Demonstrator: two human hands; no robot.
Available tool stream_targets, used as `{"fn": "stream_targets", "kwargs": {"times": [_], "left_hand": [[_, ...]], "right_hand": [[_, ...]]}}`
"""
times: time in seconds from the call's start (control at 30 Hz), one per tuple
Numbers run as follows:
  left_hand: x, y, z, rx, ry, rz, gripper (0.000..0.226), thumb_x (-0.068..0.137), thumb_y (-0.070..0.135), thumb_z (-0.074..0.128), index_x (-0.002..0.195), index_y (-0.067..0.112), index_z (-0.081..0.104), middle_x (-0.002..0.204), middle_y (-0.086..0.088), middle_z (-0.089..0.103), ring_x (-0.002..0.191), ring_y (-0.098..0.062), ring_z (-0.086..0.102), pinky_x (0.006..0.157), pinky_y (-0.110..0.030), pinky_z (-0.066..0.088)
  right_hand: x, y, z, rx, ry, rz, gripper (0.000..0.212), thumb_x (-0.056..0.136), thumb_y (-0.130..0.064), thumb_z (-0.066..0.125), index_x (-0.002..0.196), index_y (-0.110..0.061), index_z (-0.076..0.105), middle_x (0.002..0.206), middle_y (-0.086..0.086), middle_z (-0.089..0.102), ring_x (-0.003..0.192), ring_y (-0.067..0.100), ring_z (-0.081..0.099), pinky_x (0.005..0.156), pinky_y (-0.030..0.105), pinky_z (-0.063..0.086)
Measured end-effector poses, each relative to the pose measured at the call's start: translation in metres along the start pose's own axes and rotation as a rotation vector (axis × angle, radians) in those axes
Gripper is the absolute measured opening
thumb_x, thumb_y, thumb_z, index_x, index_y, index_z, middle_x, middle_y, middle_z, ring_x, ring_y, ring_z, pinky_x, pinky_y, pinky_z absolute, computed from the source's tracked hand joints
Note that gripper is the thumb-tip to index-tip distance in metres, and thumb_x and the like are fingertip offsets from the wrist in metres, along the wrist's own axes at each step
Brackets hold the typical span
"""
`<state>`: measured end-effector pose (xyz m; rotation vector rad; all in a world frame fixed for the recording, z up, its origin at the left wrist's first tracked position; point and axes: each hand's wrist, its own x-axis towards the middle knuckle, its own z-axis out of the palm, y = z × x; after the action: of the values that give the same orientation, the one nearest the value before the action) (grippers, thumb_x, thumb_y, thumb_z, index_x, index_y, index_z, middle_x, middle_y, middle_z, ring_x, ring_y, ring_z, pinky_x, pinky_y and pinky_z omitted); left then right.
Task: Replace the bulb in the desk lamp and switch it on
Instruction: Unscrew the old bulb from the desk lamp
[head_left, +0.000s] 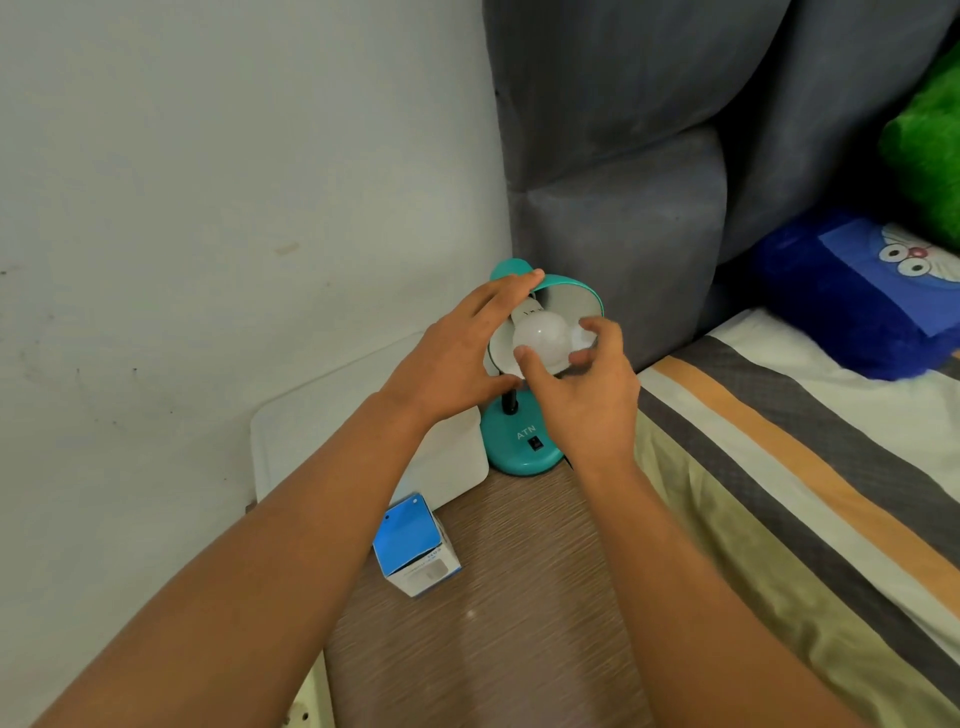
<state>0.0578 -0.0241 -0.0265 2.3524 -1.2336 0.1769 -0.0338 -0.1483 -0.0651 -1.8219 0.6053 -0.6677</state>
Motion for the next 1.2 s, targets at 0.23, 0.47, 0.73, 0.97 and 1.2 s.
{"fn": "stream_targets", "kwargs": {"times": [0.23,0.47,0.73,0.97,1.2], "left_hand": [[0.0002,-0.0008,0.0015,-0.001,0.009,-0.002,0.095,0.08,0.037,0.081,0.154,0.034,0.021,0.155,0.003,0.036,0.136,-0.015,0.044,0.109,-0.033,0.043],[0.0004,-0.0006,0.0034,0.014,0.016,0.009,0.094,0.081,0.037,0.08,0.153,0.034,0.021,0.155,0.002,0.037,0.135,-0.016,0.046,0.107,-0.032,0.044],[-0.0007,-0.0009,0.0031,0.006,0.009,0.005,0.096,0.08,0.035,0.081,0.153,0.036,0.02,0.155,0.003,0.036,0.138,-0.015,0.043,0.111,-0.034,0.042],[0.0004,-0.0008,0.0052,0.022,0.015,0.004,0.094,0.081,0.038,0.08,0.152,0.037,0.019,0.156,0.003,0.036,0.138,-0.016,0.043,0.107,-0.028,0.039],[-0.0007,-0.0024,0.0045,0.011,0.006,0.002,0.097,0.08,0.035,0.082,0.154,0.037,0.02,0.156,0.003,0.036,0.138,-0.015,0.042,0.11,-0.033,0.041]], "right_hand": [[0.0068,-0.0071,-0.001,0.03,-0.017,0.021,0.057,0.075,-0.049,0.079,0.123,-0.025,0.06,0.101,-0.002,0.065,0.085,0.009,0.063,0.067,0.009,0.043],[0.0012,-0.0046,0.0018,0.025,-0.004,0.012,0.057,0.078,-0.055,0.071,0.126,-0.034,0.051,0.111,-0.002,0.058,0.099,0.017,0.062,0.082,0.031,0.054],[0.004,-0.0083,-0.0026,-0.006,0.001,-0.046,0.057,0.075,-0.043,0.08,0.126,-0.029,0.059,0.108,-0.004,0.058,0.091,0.012,0.062,0.075,0.019,0.049],[-0.0025,-0.006,-0.0009,0.045,0.018,0.083,0.06,0.08,-0.063,0.064,0.129,-0.028,0.053,0.098,-0.003,0.066,0.089,0.011,0.064,0.082,0.033,0.056],[0.0016,-0.007,-0.0013,0.006,-0.018,-0.018,0.061,0.072,-0.04,0.083,0.125,-0.031,0.053,0.113,-0.002,0.053,0.092,0.012,0.059,0.07,0.012,0.044]]}}
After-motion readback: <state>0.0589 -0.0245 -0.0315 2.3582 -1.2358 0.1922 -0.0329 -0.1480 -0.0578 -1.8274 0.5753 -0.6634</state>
